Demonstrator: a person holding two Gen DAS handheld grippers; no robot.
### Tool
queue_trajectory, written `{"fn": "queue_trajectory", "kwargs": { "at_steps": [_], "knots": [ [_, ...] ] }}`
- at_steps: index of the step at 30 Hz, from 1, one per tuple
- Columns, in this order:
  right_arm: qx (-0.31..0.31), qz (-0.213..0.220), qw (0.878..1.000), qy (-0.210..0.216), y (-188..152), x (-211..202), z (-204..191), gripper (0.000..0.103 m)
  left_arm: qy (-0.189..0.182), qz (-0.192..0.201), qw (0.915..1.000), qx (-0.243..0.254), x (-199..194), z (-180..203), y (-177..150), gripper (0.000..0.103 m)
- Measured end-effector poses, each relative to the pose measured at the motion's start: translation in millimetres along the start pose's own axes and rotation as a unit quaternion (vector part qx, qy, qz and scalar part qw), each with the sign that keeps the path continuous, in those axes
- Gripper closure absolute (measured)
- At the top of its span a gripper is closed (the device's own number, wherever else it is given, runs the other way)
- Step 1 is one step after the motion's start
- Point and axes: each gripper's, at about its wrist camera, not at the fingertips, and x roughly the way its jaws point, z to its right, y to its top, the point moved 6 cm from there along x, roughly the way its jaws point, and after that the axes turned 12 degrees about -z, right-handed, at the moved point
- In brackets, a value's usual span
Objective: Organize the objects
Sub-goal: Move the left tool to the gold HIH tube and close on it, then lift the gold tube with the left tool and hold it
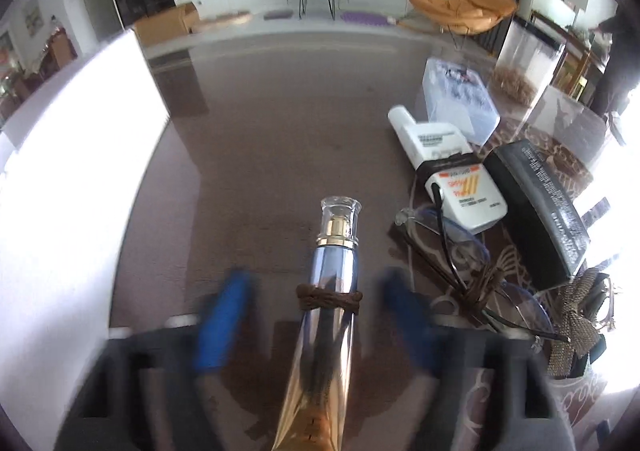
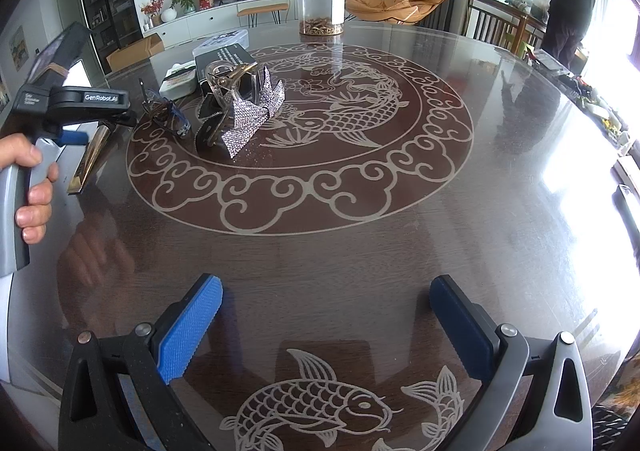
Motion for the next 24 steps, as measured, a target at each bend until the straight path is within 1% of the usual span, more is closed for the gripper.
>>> {"fn": "queue_trajectory", "kwargs": {
  "at_steps": [1,3,5,7,10,12,14,16,17,18,19,20,22,23,24],
  "knots": [
    [0.000,0.000,1.000,0.000,0.1,-0.1,0.0,0.000,-0.002,0.000,1.0000,0.002,-1.6,0.7,-1.9,0.075],
    [0.000,0.000,1.000,0.000,-0.1,-0.1,-0.1,0.000,-0.003,-0.001,1.0000,-0.001,-3.1,0.4,-8.0,0.075],
    [0.000,0.000,1.000,0.000,0.0,0.0,-0.1,0.000,0.000,0.004,1.0000,-0.001,-10.2,-1.7,-26.8,0.075],
    [0.000,0.000,1.000,0.000,0.1,-0.1,0.0,0.000,-0.001,0.008,1.0000,0.001,-18.2,0.9,-49.4,0.075],
    [0.000,0.000,1.000,0.000,0.1,0.0,-0.1,0.000,0.000,0.014,0.9998,0.011,-32.8,8.7,-92.3,0.074],
    [0.000,0.000,1.000,0.000,0.0,-0.1,-0.2,0.000,0.001,0.020,0.9997,0.015,-38.4,10.8,-112.5,0.074],
    [0.000,0.000,1.000,0.000,0.2,-0.1,-0.1,0.000,0.011,0.031,0.9993,0.017,-43.7,10.7,-127.5,0.072],
    [0.000,0.000,1.000,0.000,0.3,0.0,-0.1,0.000,0.025,0.042,0.9985,0.025,-45.9,11.8,-132.1,0.065],
    [0.000,0.000,1.000,0.000,0.0,-0.1,-0.3,0.000,0.044,0.047,0.9975,0.030,-46.2,12.0,-132.1,0.055],
    [0.000,0.000,1.000,0.000,0.3,0.0,-0.1,0.000,0.065,0.050,0.9961,0.032,-45.9,10.1,-130.9,0.041],
    [0.000,0.000,1.000,0.000,0.4,0.0,-0.1,0.000,0.076,0.052,0.9953,0.030,-45.5,7.1,-129.8,0.035],
    [0.000,0.000,1.000,0.000,0.3,0.0,-0.2,0.000,0.079,0.053,0.9952,0.025,-44.4,2.2,-127.7,0.027],
    [0.000,0.000,1.000,0.000,0.2,-0.1,-0.3,0.000,0.053,0.048,0.9974,0.006,-42.0,-10.2,-125.5,0.019],
    [0.000,0.000,1.000,0.000,0.1,-0.1,-0.4,0.000,0.029,0.039,0.9987,-0.016,-37.9,-19.4,-125.1,0.009],
    [0.000,0.000,1.000,0.000,0.4,0.0,-0.1,0.000,0.016,0.033,0.9989,-0.030,-34.7,-23.6,-126.6,0.001]
  ]
}}
